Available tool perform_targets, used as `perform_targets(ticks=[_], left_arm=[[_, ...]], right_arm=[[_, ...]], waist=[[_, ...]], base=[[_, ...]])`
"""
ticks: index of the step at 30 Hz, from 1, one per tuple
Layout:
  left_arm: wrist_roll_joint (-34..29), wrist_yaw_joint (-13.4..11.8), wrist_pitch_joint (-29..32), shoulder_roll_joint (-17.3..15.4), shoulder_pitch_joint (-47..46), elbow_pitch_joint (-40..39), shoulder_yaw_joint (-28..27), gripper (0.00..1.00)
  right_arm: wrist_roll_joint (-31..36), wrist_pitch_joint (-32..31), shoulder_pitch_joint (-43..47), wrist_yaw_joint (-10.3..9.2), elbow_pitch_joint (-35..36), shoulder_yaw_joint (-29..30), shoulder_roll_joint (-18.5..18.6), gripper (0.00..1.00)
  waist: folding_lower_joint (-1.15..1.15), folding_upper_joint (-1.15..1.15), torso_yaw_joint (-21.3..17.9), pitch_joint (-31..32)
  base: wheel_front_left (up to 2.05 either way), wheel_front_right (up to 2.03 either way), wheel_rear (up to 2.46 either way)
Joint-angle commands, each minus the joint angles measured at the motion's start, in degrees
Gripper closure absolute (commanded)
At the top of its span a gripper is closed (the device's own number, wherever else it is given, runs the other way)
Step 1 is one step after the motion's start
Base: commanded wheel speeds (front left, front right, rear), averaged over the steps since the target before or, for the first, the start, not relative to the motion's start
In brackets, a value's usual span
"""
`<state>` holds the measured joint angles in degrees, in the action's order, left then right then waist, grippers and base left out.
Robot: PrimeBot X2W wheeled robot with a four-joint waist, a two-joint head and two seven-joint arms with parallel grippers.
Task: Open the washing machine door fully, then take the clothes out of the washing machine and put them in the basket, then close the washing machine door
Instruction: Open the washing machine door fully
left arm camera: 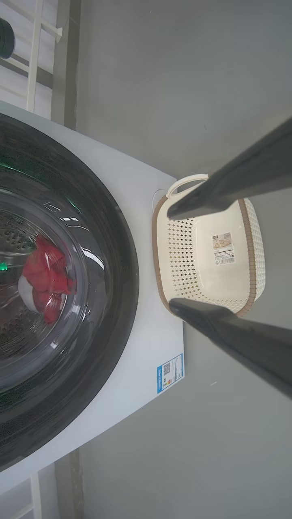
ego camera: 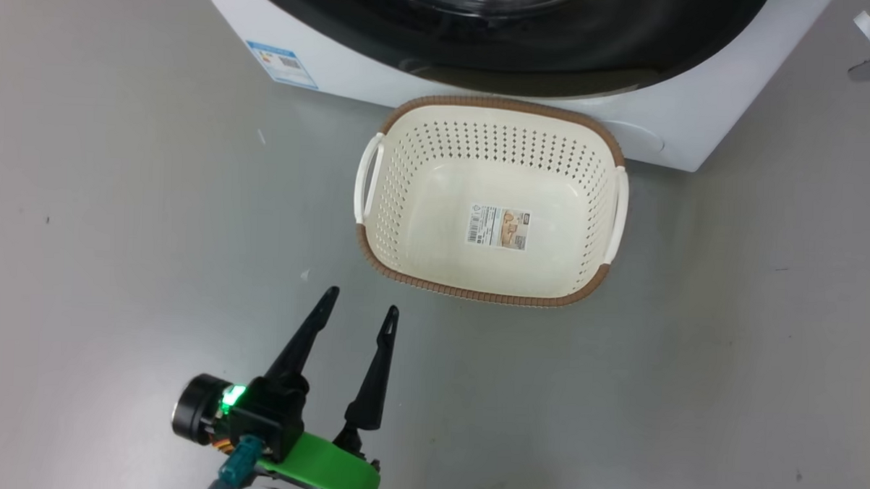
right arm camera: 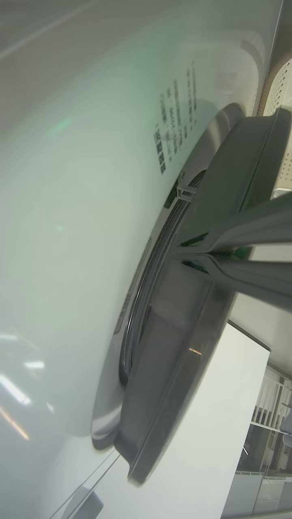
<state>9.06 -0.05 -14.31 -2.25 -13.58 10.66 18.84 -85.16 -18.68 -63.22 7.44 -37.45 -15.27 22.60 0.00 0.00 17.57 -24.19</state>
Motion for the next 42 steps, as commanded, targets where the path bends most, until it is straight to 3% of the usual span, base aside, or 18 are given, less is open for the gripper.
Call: perform_targets(ticks=[1,16,42], left_arm=[[0.8,-0.4,-0.7,-0.6,-1.0,-1.1,-1.2,0.00],[2.8,-1.7,-0.7,-0.6,-3.0,-1.2,2.1,0.00],[1.7,-1.3,-0.7,-0.6,0.3,-0.1,0.8,0.00]], right_arm=[[-0.9,-1.7,-1.3,0.05,0.9,-0.4,-0.1,1.00],[-3.8,-11.2,-6.5,0.05,-3.0,-1.7,0.2,1.00],[-6.7,-20.3,7.9,0.05,6.6,-6.0,-2.6,1.00]], waist=[[0.00,0.00,0.6,-0.8],[0.00,0.00,1.8,-2.8],[0.00,0.00,0.4,6.7]], base=[[0.00,0.00,0.00],[0.00,0.00,0.00],[0.00,0.00,0.00]])
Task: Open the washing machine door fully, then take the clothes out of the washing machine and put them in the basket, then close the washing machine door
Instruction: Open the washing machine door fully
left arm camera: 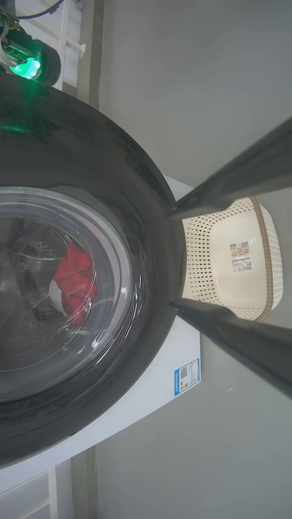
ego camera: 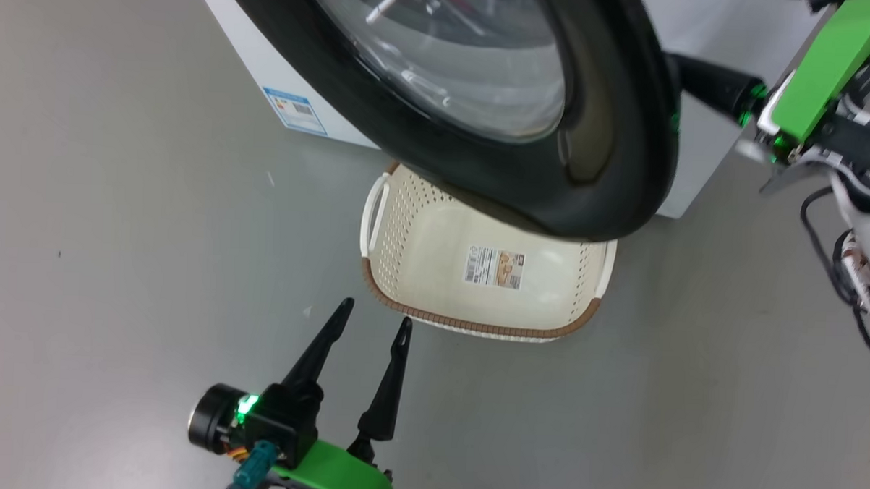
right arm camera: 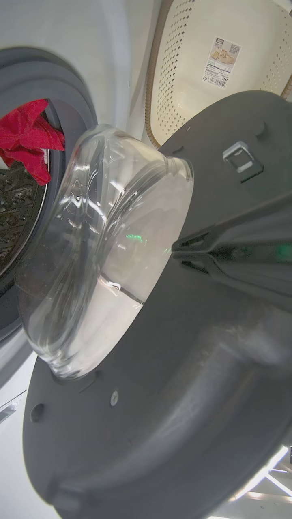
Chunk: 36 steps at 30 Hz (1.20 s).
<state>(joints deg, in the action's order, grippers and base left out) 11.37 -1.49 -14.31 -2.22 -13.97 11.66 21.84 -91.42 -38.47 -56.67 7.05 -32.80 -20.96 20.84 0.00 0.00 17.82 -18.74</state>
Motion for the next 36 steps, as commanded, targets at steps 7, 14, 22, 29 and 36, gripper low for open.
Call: perform_targets(ticks=[7,14,22,29,36], left_arm=[[-1.1,0.8,-0.7,-0.7,2.9,-1.4,-3.7,0.00],[-1.1,1.0,-0.7,-0.7,3.4,-1.5,-3.9,0.00],[-1.5,1.0,-0.7,-0.7,3.9,-1.6,-4.3,0.00],[-1.4,1.5,-0.7,-0.7,4.0,-1.5,-4.7,0.00],[-1.8,2.6,-0.7,-0.7,4.2,-1.2,-5.7,0.00]], right_arm=[[-1.3,-1.7,5.4,0.44,4.3,-1.0,-2.0,1.00],[-1.5,-2.9,8.0,0.44,5.9,-1.8,-2.8,1.00],[-1.2,-2.6,9.7,0.44,7.2,-1.8,-3.8,1.00],[0.9,1.0,11.2,0.44,8.1,-0.7,-3.0,0.00],[2.9,6.4,14.1,0.44,8.2,1.1,-1.9,0.00]], waist=[[0.00,0.00,0.3,3.3],[0.00,0.00,0.3,4.0],[0.00,0.00,-0.1,4.7],[0.00,0.00,-0.7,4.9],[0.00,0.00,-2.5,5.3]], base=[[0.00,0.00,0.00],[0.00,0.00,0.00],[0.00,0.00,0.00],[0.00,0.00,0.00],[0.00,0.00,0.00]])
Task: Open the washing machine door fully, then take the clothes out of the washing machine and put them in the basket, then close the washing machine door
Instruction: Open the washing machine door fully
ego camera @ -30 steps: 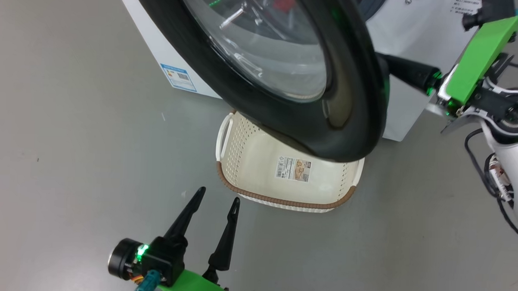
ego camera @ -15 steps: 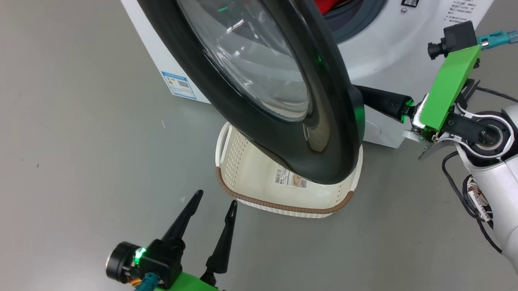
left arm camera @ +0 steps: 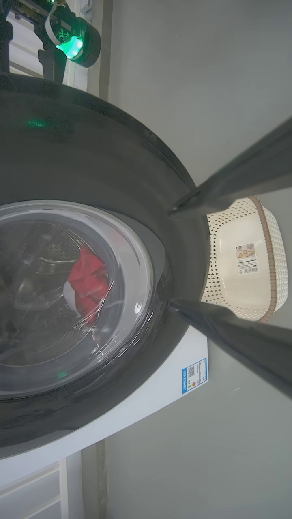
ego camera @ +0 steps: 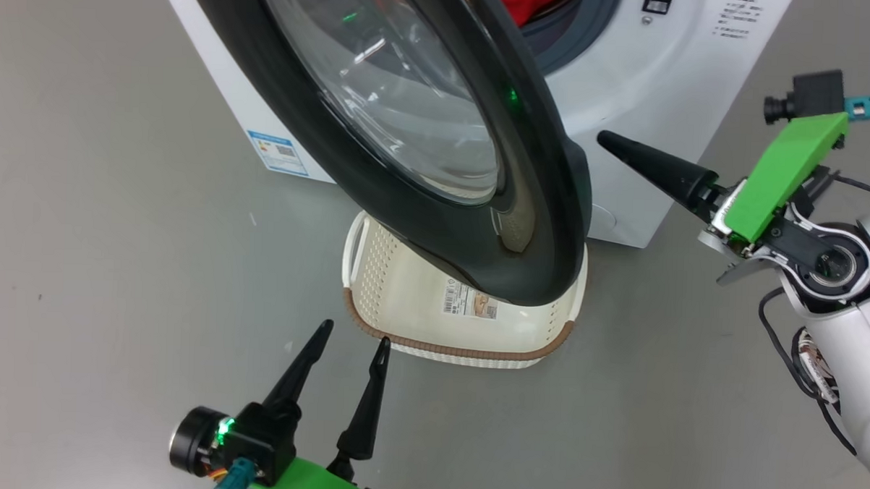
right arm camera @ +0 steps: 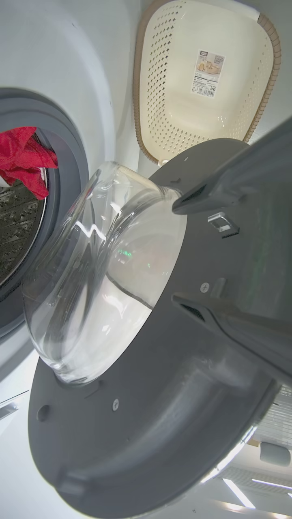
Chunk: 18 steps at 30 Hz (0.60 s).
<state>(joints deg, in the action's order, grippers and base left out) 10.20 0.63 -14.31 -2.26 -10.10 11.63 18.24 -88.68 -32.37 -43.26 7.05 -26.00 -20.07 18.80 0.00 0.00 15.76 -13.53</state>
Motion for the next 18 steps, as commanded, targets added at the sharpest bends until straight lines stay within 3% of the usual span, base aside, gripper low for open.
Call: perform_targets(ticks=[1,11,18], left_arm=[[-0.7,0.6,-0.7,-0.6,0.3,-1.1,-2.3,0.00],[-1.2,1.5,-0.7,-0.6,0.6,-1.1,-4.7,0.00],[-1.2,1.8,-0.7,-0.6,0.7,-1.0,-5.9,0.00]], right_arm=[[0.3,1.0,1.2,0.44,1.4,0.4,0.3,0.00],[4.3,8.2,8.8,0.44,2.6,-0.3,3.4,0.00],[10.5,17.3,14.6,0.44,3.9,-3.8,6.1,0.00]], waist=[[0.00,0.00,-0.7,0.2],[0.00,0.00,-3.4,0.2],[0.00,0.00,-4.3,0.1]], base=[[0.00,0.00,0.00],[0.00,0.00,0.00],[0.00,0.00,0.00]])
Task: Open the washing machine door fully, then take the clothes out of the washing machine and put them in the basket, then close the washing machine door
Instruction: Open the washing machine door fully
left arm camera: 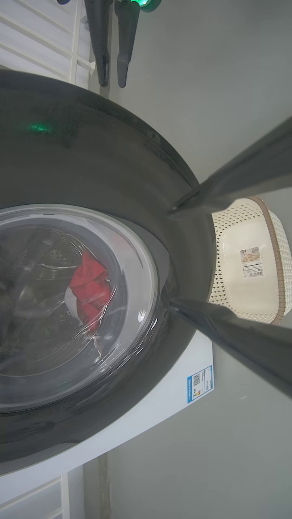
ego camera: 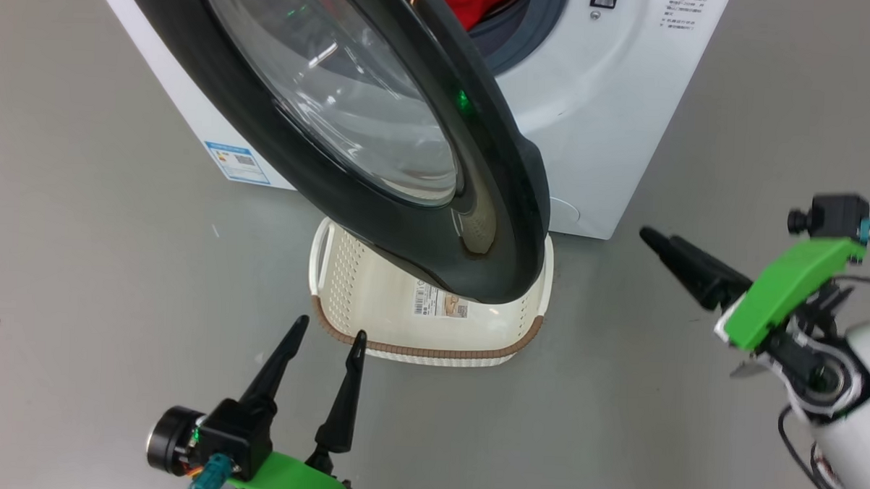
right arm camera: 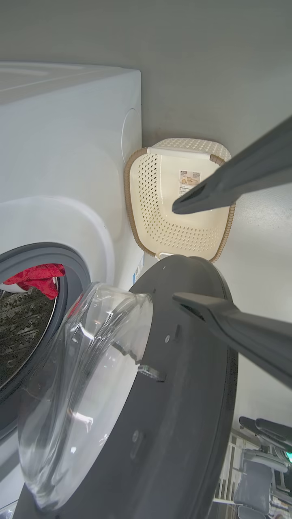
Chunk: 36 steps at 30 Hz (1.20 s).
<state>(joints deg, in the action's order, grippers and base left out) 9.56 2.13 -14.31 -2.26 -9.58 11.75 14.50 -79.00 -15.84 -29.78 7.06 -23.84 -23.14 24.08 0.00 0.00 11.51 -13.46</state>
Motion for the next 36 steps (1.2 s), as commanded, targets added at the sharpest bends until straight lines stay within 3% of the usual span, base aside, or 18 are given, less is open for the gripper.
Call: perform_targets(ticks=[1,12,21,25,36], left_arm=[[-0.6,0.3,-0.7,-0.6,0.2,-1.1,-2.2,0.00],[-0.6,0.4,-0.7,-0.6,0.6,-1.0,-3.4,0.00],[-0.7,0.5,-0.7,-0.6,0.5,-0.9,-4.0,0.00],[-0.7,0.5,-0.7,-0.6,0.3,-0.9,-4.1,0.00],[-0.8,0.6,-0.7,-0.6,0.4,-0.8,-4.1,0.00]], right_arm=[[1.6,2.5,1.9,0.43,1.9,-1.2,1.2,0.00],[11.1,22.6,6.4,0.43,0.6,-9.0,4.5,0.00],[17.6,30.7,6.9,0.43,-1.1,-11.4,5.5,0.00],[24.7,30.8,8.1,0.43,0.3,-5.5,4.1,0.00],[44.8,30.8,17.1,0.43,5.1,10.7,-4.4,0.00]], waist=[[0.00,0.00,-0.2,0.0],[0.00,0.00,-1.0,0.3],[0.00,0.00,-1.2,0.3],[0.00,0.00,-1.2,0.0],[0.00,0.00,-1.0,0.2]], base=[[0.00,0.00,0.00],[0.00,0.00,0.00],[0.00,0.00,0.00],[0.00,0.00,0.00],[0.00,0.00,0.00]])
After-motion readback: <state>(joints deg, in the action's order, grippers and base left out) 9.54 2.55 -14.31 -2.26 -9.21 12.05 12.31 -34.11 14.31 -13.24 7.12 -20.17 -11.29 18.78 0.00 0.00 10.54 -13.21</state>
